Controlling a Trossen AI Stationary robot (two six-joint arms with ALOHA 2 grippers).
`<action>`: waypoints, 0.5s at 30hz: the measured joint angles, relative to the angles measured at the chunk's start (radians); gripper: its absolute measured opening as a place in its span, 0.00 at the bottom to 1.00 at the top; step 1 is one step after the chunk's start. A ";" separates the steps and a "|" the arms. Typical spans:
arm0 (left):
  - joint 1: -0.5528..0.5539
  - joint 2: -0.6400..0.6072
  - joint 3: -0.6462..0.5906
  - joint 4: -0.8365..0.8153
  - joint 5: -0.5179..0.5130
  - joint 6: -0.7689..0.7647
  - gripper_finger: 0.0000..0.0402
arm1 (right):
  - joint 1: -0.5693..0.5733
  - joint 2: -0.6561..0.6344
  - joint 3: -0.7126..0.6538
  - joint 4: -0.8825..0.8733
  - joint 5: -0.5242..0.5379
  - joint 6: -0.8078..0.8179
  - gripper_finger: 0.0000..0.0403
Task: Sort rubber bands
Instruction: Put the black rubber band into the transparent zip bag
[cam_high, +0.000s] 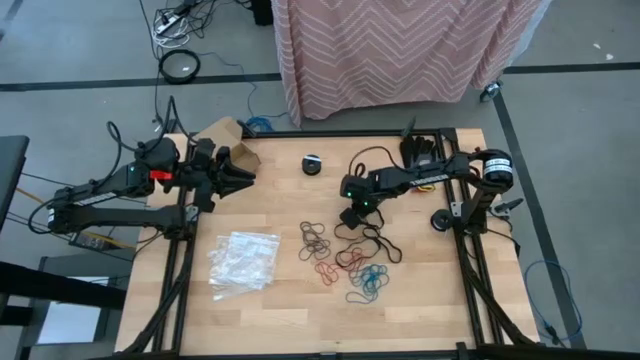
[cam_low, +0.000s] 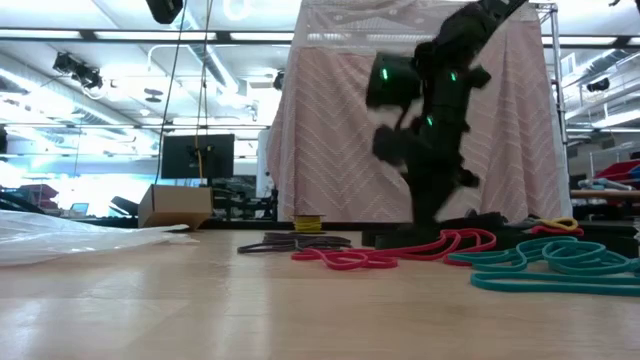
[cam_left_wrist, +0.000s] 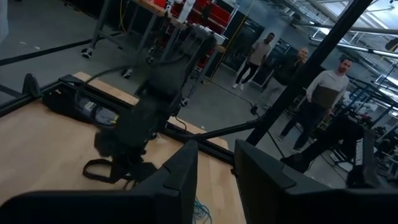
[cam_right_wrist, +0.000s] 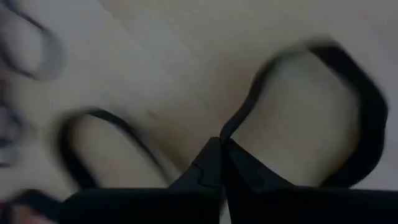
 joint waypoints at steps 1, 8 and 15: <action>0.000 0.000 0.000 -0.001 0.000 0.000 0.29 | 0.007 -0.021 0.025 -0.007 0.005 -0.011 0.00; 0.000 0.009 0.000 -0.003 0.000 0.002 0.29 | 0.047 -0.176 0.159 0.082 0.016 -0.067 0.00; 0.000 0.020 0.000 -0.002 0.000 0.004 0.29 | 0.108 -0.221 0.161 0.128 -0.039 -0.039 0.00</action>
